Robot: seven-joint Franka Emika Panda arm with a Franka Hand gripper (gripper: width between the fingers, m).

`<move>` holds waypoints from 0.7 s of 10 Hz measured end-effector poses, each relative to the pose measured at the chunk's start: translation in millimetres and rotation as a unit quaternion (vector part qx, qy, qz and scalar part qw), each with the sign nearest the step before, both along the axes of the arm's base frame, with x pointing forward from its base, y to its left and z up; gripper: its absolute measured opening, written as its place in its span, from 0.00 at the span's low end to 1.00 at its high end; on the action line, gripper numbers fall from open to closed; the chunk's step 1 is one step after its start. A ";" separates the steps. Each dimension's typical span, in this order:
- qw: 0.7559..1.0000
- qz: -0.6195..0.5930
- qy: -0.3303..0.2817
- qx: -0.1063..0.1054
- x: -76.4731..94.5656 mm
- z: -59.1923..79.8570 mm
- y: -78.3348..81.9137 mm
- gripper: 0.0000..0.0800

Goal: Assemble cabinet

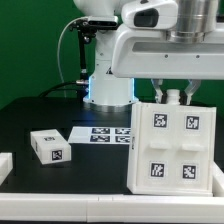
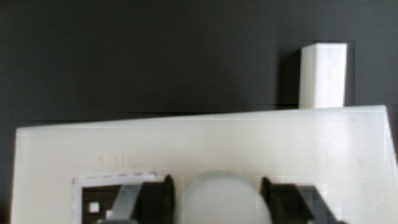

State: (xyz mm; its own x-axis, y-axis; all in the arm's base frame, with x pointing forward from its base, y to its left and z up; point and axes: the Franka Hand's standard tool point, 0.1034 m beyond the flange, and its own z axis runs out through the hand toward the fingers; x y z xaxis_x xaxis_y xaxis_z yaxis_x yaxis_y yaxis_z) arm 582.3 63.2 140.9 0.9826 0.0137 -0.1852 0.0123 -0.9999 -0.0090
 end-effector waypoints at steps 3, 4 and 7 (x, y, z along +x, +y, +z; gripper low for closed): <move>1.000 0.004 -0.010 0.001 15.5 -1.1 -6.5 0.28; 1.000 0.005 -0.014 0.000 20.4 -1.3 -8.1 0.28; 1.000 0.003 -0.017 0.000 22.6 -1.3 -11.7 0.28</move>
Offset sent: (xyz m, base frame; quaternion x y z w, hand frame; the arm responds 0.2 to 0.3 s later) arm 0.0240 0.0016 -0.0039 0.0157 -0.0026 -0.0008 0.9999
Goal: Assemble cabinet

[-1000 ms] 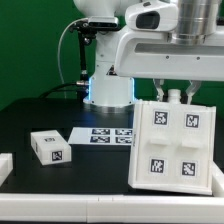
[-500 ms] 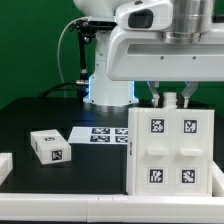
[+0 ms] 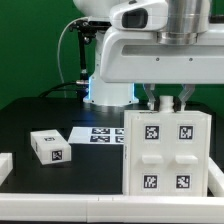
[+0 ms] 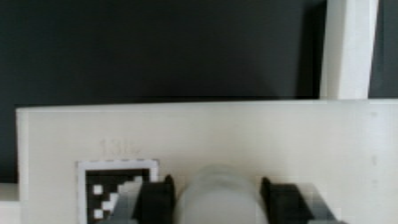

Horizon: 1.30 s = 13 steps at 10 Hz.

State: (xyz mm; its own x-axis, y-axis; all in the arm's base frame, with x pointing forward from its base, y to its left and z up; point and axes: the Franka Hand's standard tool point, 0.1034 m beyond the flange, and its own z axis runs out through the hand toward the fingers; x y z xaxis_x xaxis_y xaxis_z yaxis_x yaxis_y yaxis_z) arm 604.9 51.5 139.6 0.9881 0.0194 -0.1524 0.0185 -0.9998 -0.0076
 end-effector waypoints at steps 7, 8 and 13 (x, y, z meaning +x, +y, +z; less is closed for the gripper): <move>1.000 0.001 -0.004 0.013 -17.0 29.8 -34.9 0.98; 1.000 -0.004 -0.008 0.015 -34.6 30.0 -49.0 1.00; 1.000 0.009 -0.022 0.015 -33.8 27.8 -62.1 1.00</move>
Offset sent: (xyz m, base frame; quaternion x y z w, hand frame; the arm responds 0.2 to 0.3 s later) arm 0.0179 -0.0069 0.0314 0.0218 -0.0340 0.0599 0.9974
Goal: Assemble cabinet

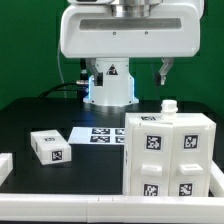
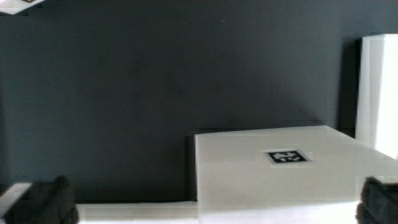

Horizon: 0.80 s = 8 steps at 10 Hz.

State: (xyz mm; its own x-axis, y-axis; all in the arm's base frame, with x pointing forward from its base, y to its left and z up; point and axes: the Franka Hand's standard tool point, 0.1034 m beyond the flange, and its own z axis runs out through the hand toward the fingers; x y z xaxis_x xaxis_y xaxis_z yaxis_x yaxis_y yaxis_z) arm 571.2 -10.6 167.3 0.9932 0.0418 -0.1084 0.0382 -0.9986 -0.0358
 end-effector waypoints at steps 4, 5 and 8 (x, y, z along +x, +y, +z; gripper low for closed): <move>0.999 0.031 -0.025 -0.006 -46.0 -28.1 -59.0 1.00; 0.999 0.033 -0.025 -0.006 -44.9 -27.5 -55.7 1.00; 0.999 0.036 -0.024 -0.005 -46.6 -29.6 -57.8 1.00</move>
Offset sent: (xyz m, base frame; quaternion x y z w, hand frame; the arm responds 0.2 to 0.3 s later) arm -0.0179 -0.0497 -0.0197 -0.0255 0.0496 -0.0673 0.9962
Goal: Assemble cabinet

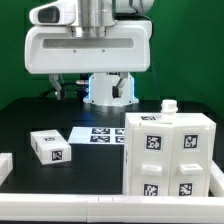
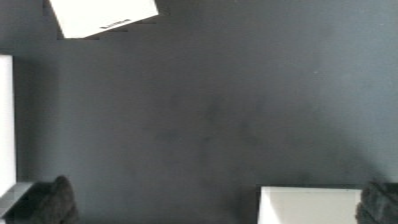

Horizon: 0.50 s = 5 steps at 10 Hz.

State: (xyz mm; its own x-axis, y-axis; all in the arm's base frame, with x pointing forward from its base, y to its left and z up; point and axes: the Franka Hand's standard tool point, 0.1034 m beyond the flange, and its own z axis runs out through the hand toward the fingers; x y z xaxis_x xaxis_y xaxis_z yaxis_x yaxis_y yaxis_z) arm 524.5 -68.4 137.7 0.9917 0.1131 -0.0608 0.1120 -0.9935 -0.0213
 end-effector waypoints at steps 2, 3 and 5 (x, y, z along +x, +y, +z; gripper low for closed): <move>1.000 0.028 -0.013 0.007 -22.4 -20.0 -31.3 1.00; 1.000 0.021 -0.009 0.008 -27.0 -23.2 -36.3 1.00; 1.000 0.023 -0.011 0.008 -24.1 -21.8 -32.3 1.00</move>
Offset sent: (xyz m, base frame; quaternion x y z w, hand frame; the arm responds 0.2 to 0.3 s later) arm 0.0000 0.0000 0.0000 0.0000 0.0000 0.0000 1.0000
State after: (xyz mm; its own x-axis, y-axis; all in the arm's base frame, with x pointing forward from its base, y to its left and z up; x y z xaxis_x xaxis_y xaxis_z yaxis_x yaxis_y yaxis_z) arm 500.4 -100.7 115.9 0.9864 0.1599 -0.0372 0.1586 -0.9867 -0.0347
